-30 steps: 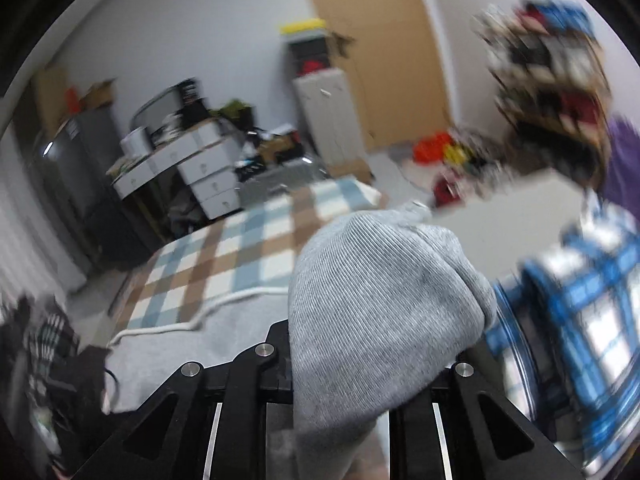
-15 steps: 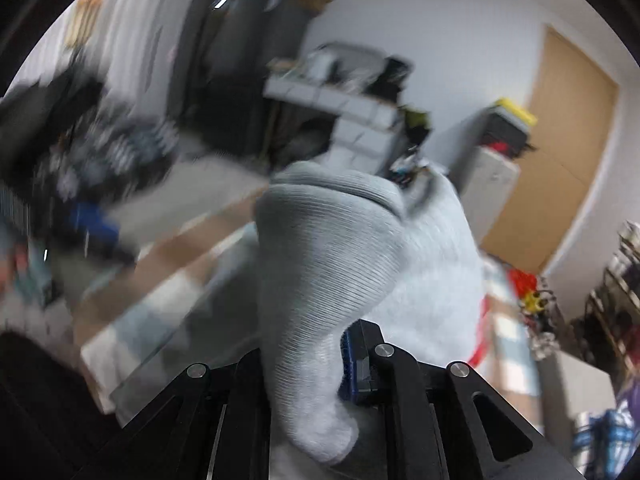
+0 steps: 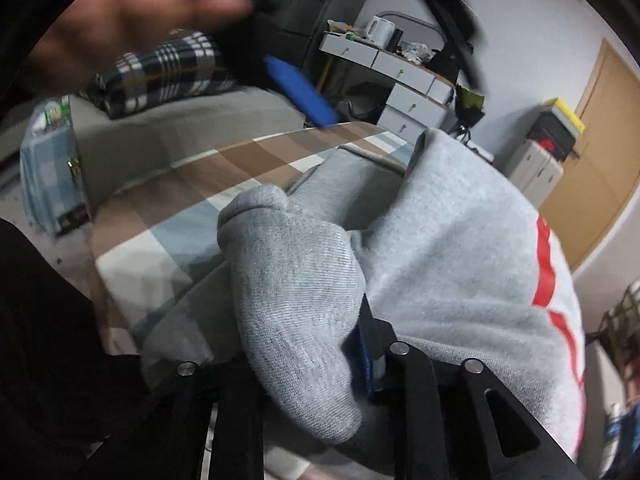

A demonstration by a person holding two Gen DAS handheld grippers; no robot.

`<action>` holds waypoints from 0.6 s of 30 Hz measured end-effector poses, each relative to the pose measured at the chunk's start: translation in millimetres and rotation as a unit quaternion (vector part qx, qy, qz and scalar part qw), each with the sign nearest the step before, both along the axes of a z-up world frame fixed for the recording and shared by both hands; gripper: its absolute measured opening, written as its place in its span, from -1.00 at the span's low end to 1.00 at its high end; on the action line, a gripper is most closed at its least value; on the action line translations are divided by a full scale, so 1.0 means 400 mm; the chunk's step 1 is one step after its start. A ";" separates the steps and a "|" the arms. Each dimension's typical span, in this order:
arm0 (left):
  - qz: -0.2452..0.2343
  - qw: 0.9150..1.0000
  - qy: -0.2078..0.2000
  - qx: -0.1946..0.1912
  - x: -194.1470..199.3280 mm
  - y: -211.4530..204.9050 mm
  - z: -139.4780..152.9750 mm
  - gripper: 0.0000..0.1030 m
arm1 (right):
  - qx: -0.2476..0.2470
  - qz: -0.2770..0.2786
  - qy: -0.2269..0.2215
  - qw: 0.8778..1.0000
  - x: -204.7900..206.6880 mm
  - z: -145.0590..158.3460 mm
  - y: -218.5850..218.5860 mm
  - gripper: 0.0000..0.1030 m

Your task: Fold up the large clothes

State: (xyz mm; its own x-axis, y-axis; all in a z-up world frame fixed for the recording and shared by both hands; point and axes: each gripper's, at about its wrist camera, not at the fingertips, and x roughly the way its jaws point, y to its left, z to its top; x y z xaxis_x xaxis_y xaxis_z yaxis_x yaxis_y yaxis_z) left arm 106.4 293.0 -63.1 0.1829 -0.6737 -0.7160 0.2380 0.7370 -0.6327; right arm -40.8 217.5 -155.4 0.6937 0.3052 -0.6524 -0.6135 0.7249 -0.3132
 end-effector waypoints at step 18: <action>-0.011 0.999 0.032 0.021 0.045 -0.059 0.057 -0.66 | 0.344 0.156 0.297 0.877 0.056 0.224 -0.327 1.00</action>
State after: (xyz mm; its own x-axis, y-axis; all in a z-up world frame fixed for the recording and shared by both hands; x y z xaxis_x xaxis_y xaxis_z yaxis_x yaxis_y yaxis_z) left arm 124.5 269.4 -40.4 0.1217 -0.6460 -0.7536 0.2153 0.7583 -0.6153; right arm -18.5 86.6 -65.9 0.1069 0.8827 -0.4576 -0.7223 0.3852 0.5743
